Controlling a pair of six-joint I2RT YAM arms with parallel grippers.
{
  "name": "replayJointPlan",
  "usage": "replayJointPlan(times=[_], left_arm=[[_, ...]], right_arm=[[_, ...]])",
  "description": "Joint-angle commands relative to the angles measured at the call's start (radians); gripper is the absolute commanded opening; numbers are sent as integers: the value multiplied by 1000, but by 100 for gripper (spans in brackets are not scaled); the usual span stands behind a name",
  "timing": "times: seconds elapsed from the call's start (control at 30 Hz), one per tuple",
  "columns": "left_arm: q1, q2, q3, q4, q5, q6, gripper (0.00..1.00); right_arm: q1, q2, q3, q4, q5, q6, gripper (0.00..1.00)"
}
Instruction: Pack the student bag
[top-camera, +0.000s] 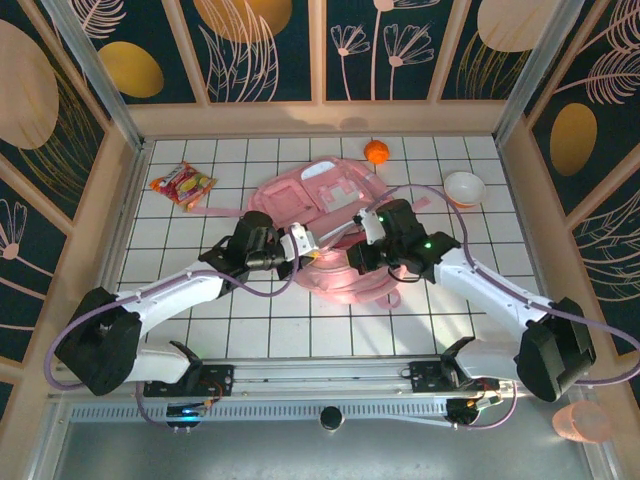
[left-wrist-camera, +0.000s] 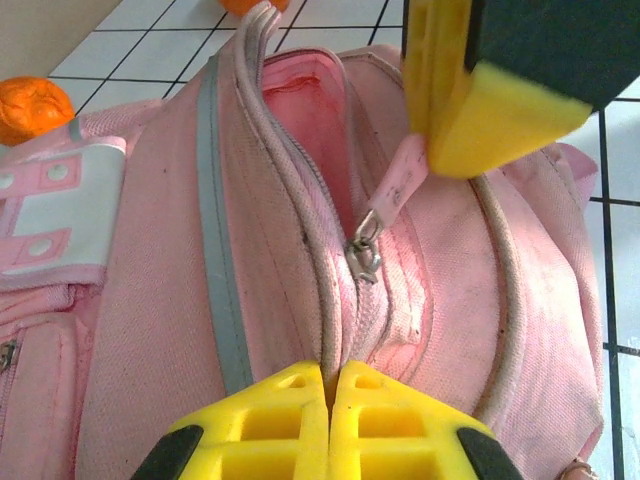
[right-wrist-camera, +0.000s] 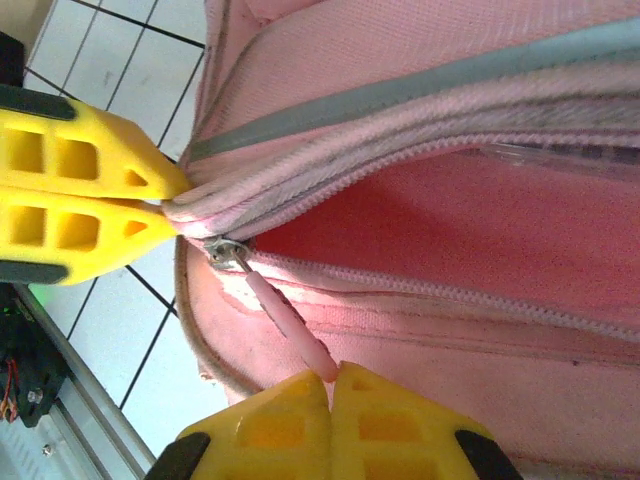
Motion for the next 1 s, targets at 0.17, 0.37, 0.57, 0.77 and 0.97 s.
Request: replayJointPlan(times=[0.17,0.37,0.57,0.77,0.97], left_arm=[[17,-21,13,11,49,-22,0],[16,-15,29,4,56,-14,0],[17,-22,33,-2,60,-14,0],[15,-26,34,-2,61,-14,0],[16,-20,46,-3,73,-14,0]], right_arm=[[38,38,66,-43,-40,-55,0],[53,96,89,-49,-46,-72,10],[55,142,119,-22,-74,-89,19],[68,184,142,-6,-91,-102,23],[75,221,168,-3,-70,-112,24]])
